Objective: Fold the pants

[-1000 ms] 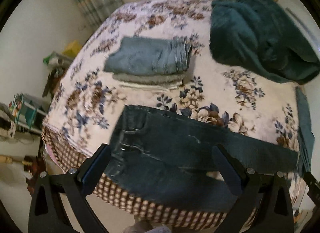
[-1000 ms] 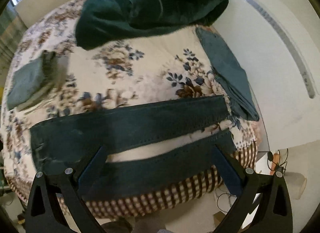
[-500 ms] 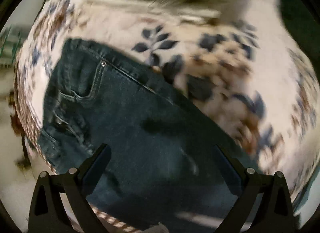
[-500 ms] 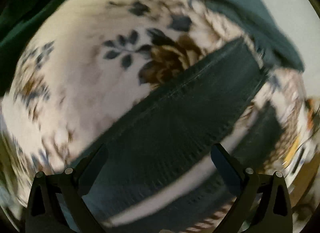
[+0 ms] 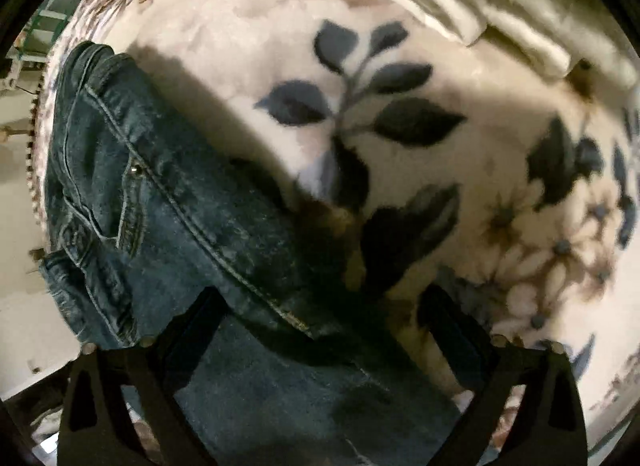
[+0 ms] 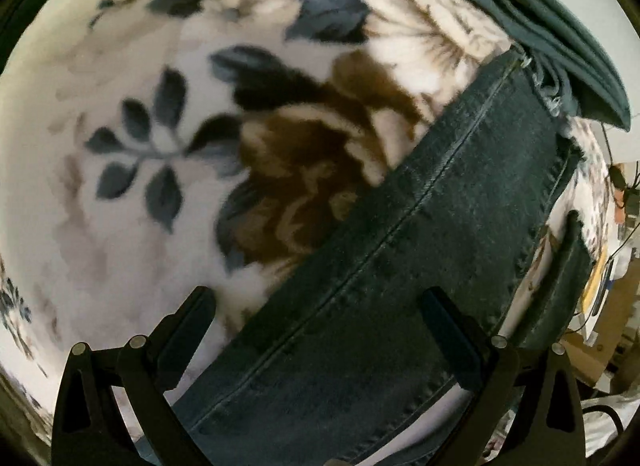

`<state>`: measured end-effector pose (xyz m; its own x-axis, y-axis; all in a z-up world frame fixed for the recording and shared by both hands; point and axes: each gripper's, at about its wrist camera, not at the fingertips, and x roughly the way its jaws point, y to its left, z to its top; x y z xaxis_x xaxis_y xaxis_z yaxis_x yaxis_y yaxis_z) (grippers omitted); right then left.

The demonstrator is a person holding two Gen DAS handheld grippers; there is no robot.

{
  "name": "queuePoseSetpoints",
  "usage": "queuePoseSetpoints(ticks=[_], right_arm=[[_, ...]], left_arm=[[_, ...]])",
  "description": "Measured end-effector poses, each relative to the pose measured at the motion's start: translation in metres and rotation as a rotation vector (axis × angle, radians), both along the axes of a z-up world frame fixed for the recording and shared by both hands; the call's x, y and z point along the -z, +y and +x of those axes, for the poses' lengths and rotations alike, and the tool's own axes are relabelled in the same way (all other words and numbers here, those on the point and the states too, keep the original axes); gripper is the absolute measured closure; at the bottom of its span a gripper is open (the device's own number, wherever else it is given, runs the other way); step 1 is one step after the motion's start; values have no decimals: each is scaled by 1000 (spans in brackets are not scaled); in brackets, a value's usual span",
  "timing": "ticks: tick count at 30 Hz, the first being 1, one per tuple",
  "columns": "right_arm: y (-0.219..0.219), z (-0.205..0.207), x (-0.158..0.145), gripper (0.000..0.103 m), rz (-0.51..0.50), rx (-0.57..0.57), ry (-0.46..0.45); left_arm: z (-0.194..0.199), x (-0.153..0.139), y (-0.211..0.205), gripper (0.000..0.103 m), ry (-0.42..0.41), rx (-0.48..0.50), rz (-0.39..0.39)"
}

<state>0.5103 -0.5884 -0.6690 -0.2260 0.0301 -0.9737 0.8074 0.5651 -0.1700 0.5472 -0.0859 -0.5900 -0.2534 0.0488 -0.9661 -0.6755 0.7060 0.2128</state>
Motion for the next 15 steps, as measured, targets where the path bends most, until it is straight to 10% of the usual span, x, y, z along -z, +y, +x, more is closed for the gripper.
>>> queuePoseSetpoints(ticks=[2, 5, 11, 15], right_arm=[[0, 2, 6, 0, 16, 5, -1], [1, -3, 9, 13, 21, 3, -11], [7, -23, 2, 85, 41, -7, -94], [23, -47, -33, 93, -1, -61, -181]], left_arm=[[-11, -18, 3, 54, -59, -3, -5], [-34, -48, 13, 87, -168, -30, -66], [-84, -110, 19, 94, -366, -86, -176], [-134, -152, 18, 94, -474, -66, -174]])
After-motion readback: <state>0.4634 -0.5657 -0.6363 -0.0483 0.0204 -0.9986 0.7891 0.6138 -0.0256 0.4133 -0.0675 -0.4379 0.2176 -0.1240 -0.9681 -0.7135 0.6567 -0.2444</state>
